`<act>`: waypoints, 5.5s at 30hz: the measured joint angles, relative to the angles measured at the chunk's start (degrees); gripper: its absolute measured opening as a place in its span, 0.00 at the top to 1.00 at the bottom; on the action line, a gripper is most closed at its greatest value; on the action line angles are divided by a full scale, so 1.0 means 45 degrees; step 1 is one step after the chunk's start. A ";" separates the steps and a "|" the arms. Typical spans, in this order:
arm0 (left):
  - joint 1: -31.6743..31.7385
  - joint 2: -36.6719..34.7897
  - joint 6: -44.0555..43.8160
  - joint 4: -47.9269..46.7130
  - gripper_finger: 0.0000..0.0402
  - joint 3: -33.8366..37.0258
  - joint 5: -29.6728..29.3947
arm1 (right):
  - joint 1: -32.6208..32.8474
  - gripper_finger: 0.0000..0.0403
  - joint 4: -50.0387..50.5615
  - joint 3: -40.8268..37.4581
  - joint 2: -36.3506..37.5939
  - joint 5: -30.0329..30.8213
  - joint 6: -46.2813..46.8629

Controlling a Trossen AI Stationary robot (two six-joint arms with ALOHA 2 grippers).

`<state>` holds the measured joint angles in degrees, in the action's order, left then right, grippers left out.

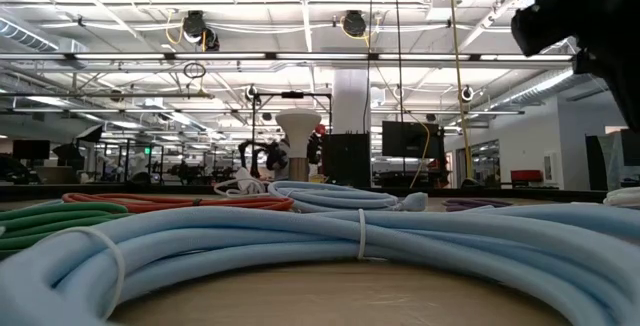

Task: Pick & Place USB Port
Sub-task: Put the white video cable into the gray bin

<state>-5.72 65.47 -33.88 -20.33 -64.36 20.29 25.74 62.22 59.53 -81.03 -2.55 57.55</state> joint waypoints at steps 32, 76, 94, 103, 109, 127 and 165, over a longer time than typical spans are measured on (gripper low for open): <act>-0.0463 0.0000 0.0493 -0.0317 0.77 0.0000 -0.0538 | -0.1070 0.75 0.0563 -0.0452 -0.0005 -0.1054 -0.1309; -0.0916 0.0005 0.0377 -0.0297 0.77 0.0000 -0.0909 | 0.1219 0.92 -0.2263 -0.3298 -0.0024 -0.1670 0.1449; -0.0128 0.0189 -0.4589 0.2171 0.77 0.2114 -0.3472 | 0.2730 0.92 0.2845 0.5416 -0.0588 0.1618 0.1521; -0.0240 0.4269 -1.0995 1.6734 0.77 0.7074 -0.2656 | 0.4068 0.92 0.2975 0.6076 -0.2499 0.0544 0.0110; -0.0952 0.7110 -1.1309 1.9012 0.77 0.5873 -0.2805 | 0.4913 0.92 0.1919 0.6080 -0.2956 0.0239 0.0638; -0.1280 0.8223 -1.0405 1.8135 0.77 0.3298 -0.3643 | 0.6636 0.92 0.1200 0.7378 -0.3681 -0.0119 0.1863; -0.1771 0.8218 -1.0501 1.8106 0.77 0.3301 -0.4321 | 0.6236 0.92 -0.2617 0.4389 -0.4245 -0.1838 0.2043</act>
<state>-13.69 102.45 -81.13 61.14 -49.51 0.84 53.80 50.44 79.28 -100.14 -10.82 66.74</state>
